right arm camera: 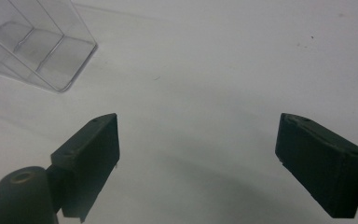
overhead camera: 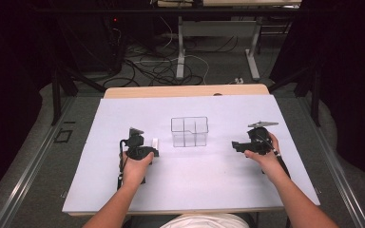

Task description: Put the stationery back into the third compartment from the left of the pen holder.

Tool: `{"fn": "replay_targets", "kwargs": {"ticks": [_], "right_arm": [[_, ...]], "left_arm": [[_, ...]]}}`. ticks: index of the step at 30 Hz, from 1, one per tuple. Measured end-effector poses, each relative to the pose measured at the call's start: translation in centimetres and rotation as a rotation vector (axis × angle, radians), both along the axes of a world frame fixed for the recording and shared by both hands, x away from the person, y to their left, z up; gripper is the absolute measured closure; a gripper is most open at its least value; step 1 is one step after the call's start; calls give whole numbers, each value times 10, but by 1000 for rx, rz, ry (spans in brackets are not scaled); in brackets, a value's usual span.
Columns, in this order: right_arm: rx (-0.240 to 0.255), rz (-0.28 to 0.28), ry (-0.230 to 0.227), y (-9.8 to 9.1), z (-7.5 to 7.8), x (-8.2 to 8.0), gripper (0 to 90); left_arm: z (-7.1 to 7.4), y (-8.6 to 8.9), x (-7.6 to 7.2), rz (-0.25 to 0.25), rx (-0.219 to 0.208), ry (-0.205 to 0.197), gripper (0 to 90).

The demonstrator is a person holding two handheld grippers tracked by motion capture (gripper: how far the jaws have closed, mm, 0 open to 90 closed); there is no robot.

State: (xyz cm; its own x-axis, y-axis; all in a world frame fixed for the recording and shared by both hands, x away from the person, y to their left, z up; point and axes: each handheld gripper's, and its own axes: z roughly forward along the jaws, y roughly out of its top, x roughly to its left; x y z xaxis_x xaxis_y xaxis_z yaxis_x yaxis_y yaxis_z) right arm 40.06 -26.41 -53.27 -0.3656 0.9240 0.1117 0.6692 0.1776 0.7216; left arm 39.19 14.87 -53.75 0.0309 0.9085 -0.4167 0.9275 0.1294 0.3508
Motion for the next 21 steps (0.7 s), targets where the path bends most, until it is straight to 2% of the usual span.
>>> {"fn": "replay_targets", "kwargs": {"ticks": [6, 7, 8, 9, 10, 11, 15, 16, 18, 19, 21], "right_arm": [[12, -9, 7, -1, 2, 0, 148], [12, -9, 4, -1, 2, 0, 149], [14, -6, 3, -1, 2, 0, 150], [14, -4, 0, -1, 3, -1, 151], [15, -1, -2, -1, 3, -1, 152], [17, 2, -4, -1, 4, -1, 152], [4, 27, -19, 1, 6, -2, 157], [-5, 37, -23, 2, 7, -3, 161], [-23, 52, -26, 4, 8, -4, 176], [-32, 63, -32, 5, 8, -4, 187], [-52, 85, -40, 8, 9, -6, 205]], "left_arm": [[3, 8, 0, -33, 10, -11, 672], [4, 8, 0, -32, -3, -14, 672], [6, 10, 0, -39, 5, -18, 672], [7, 11, 0, -47, -8, -18, 672], [8, 11, 0, -54, 2, -30, 672], [10, 11, -1, -60, -5, -26, 671], [17, 13, -3, -107, 20, -39, 672], [18, 13, -4, -108, 13, -45, 672], [21, 15, -6, -139, 26, -51, 672], [22, 14, -7, -140, 14, -53, 672], [25, 16, -9, -172, 18, -59, 672]]}}
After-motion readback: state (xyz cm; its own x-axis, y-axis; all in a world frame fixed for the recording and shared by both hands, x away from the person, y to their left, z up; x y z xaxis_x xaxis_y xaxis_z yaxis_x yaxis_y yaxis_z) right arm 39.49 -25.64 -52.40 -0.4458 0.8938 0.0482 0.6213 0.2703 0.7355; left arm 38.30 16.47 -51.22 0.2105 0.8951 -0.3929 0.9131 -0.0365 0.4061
